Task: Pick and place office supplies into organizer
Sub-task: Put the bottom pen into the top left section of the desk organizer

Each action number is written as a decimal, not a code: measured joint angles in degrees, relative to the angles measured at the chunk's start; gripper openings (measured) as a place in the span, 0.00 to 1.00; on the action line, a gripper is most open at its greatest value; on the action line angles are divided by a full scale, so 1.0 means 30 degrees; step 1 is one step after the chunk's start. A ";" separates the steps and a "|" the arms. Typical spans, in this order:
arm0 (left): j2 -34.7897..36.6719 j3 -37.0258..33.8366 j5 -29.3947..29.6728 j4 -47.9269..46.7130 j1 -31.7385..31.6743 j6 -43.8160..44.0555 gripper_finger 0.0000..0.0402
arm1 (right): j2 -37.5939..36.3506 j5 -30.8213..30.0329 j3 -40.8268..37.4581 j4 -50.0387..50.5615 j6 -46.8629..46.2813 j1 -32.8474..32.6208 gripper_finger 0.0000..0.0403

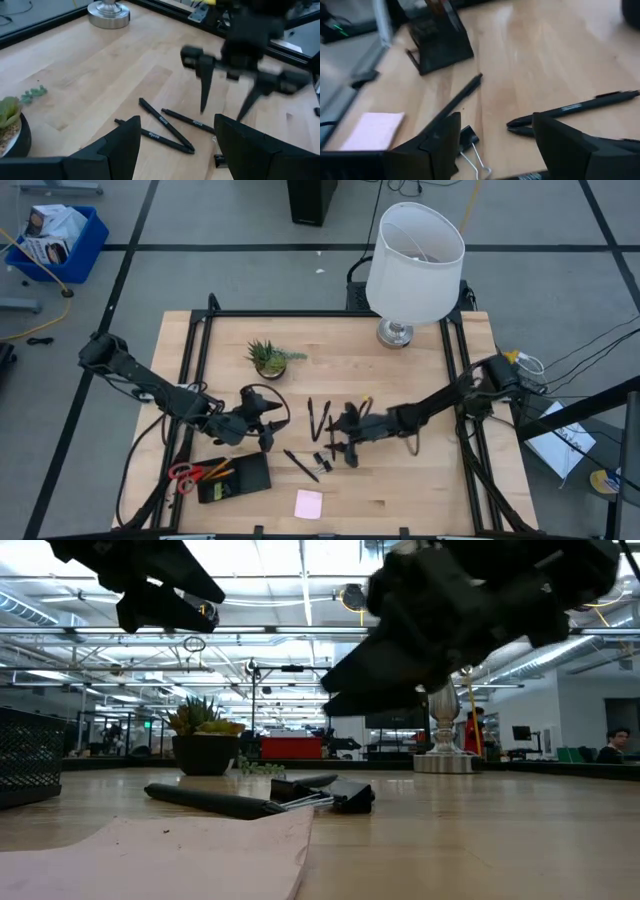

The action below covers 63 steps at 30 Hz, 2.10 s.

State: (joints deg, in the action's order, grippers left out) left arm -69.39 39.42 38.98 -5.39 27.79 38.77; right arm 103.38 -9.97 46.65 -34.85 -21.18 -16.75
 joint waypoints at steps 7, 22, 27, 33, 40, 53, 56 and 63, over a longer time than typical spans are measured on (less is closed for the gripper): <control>0.1174 0.0000 -0.0002 0.0004 -0.0110 -0.2342 0.64 | 0.3349 -0.1337 0.7349 0.7588 -0.1716 -0.0146 0.58; 0.7904 0.0102 -0.0135 -0.2613 0.1923 -0.3727 0.64 | 0.8077 -0.2659 1.3821 1.1707 -0.2249 -0.0966 0.53; 0.7892 0.0095 0.0513 -0.2616 0.2252 -0.3673 0.64 | 0.9270 -0.2664 1.5545 1.1649 -0.0431 -0.1459 0.53; 0.7885 0.0095 0.0686 -0.2593 0.2252 -0.3543 0.64 | 0.9365 -0.4204 1.5768 1.3952 -0.1133 -0.1656 0.53; 0.7885 0.0095 0.0860 -0.2608 0.2252 -0.3307 0.64 | 0.9345 -0.4179 1.5760 1.3890 -0.1259 -0.1531 0.53; 0.7885 0.0095 0.0860 -0.2669 0.2252 -0.3039 0.64 | 0.9586 -0.2816 1.5782 1.4394 -0.2066 -0.1274 0.31; 0.7885 0.0095 0.0860 -0.2681 0.2252 -0.3010 0.64 | 0.9695 -0.2785 1.5789 1.4294 -0.1694 -0.1262 0.22; 0.7885 0.0095 0.0777 -0.2701 0.2252 -0.2742 0.64 | 0.9709 -0.2680 1.5789 1.4274 -0.0927 -0.1158 0.05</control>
State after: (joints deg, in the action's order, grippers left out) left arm -45.74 39.70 41.31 -13.49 34.54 30.54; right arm 132.51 -18.01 94.02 7.97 -23.96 -20.22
